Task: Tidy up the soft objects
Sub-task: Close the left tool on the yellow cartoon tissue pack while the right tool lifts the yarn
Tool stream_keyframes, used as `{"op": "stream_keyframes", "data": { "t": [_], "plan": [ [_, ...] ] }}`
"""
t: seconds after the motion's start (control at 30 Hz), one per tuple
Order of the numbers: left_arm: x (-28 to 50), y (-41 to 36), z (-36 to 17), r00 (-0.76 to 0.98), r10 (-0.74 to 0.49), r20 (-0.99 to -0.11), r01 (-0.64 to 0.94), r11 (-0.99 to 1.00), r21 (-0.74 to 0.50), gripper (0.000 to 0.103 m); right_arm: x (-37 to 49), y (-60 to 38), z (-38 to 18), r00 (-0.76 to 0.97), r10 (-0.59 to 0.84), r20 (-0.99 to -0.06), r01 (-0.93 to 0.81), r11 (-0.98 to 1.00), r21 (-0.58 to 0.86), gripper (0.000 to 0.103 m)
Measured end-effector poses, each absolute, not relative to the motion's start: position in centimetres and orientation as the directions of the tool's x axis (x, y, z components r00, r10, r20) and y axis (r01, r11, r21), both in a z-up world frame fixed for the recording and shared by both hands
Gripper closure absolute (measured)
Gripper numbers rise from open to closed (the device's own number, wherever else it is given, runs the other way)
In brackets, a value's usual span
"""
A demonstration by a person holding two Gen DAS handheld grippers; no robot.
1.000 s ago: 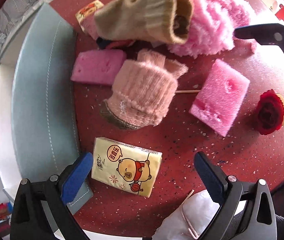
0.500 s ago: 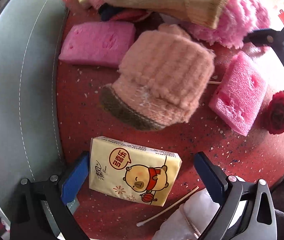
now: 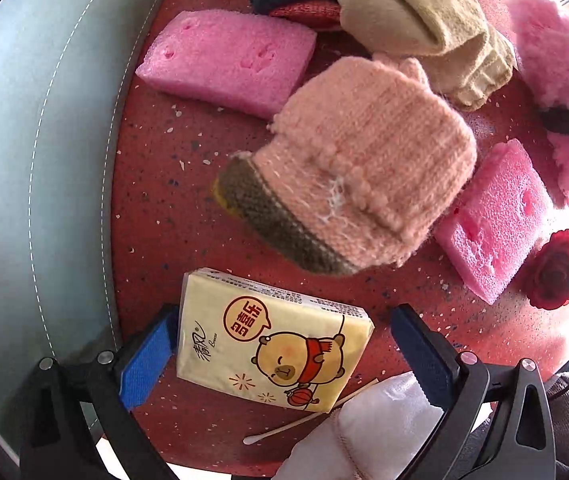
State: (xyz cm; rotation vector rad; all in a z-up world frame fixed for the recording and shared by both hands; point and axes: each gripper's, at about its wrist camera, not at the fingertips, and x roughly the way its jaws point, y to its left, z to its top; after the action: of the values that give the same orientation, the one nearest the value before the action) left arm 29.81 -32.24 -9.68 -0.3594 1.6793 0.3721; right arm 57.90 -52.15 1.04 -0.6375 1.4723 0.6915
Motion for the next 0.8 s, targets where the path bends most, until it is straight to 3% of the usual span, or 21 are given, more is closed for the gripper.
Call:
{"op": "stream_keyframes", "data": {
  "t": [0.17, 0.3, 0.6, 0.67, 0.8],
  "plan": [
    [34.4, -40.0, -9.9, -0.154, -0.029, -0.988, -0.431, 0.901, 0.04, 0.0, 58.6, -56.5, 1.5, -0.011, 0.033, -0.999, -0.642, 0.766, 0.033, 0.053],
    [38.3, -35.1, -9.3, -0.174, -0.051, -0.983, -0.427, 0.904, 0.029, 0.0, 58.6, -61.1, 1.3, -0.007, -0.014, -1.0, -0.546, 0.838, -0.008, 0.053],
    [51.2, -39.9, -9.2, -0.192, -0.059, -0.98, -0.395, 0.918, 0.022, 0.0, 60.3, -68.4, 0.5, -0.04, -0.014, -0.999, -0.45, 0.893, 0.005, 0.052],
    [48.3, -36.5, -10.9, -0.184, -0.062, -0.981, -0.389, 0.921, 0.015, 0.0, 60.2, -68.5, 0.5, -0.039, -0.017, -0.999, -0.447, 0.894, 0.002, 0.052],
    [45.5, -36.9, -9.6, -0.172, -0.06, -0.983, -0.377, 0.926, 0.01, 0.0, 60.3, -69.4, 0.4, -0.035, -0.02, -0.999, -0.451, 0.893, -0.003, 0.051]
  ]
}}
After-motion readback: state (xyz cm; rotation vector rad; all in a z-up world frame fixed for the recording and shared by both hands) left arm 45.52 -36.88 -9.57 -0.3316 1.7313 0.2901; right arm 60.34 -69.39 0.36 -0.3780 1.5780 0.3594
